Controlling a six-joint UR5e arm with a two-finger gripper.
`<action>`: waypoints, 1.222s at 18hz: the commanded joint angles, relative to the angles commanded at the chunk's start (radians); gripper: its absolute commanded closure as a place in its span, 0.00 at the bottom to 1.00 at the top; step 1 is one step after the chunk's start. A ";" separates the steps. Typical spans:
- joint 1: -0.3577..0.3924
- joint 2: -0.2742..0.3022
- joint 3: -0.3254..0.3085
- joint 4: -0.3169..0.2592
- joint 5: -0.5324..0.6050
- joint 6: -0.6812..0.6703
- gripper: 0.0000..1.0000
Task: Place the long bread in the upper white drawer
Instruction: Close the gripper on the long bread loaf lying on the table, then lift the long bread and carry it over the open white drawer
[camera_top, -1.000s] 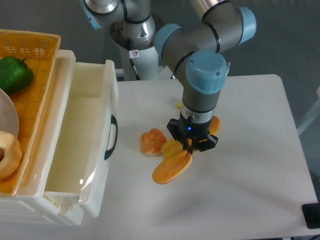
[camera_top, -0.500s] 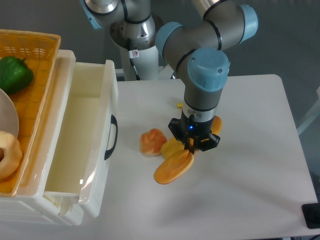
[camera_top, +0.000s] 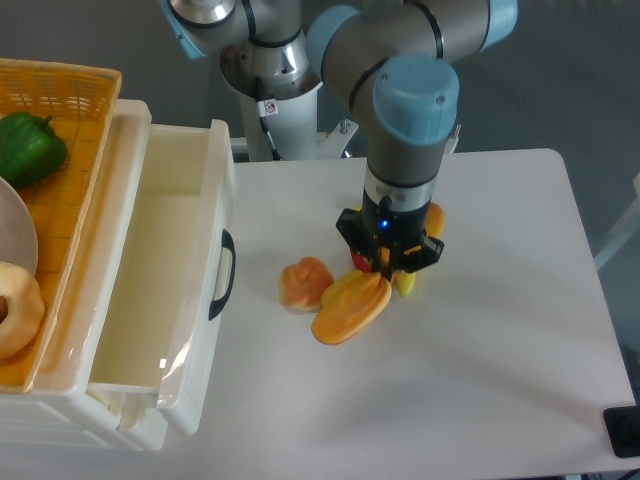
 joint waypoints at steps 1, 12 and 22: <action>-0.002 0.008 0.000 -0.006 -0.003 -0.024 1.00; -0.086 0.041 0.048 -0.068 0.003 -0.446 1.00; -0.198 0.115 0.049 -0.065 -0.005 -0.563 1.00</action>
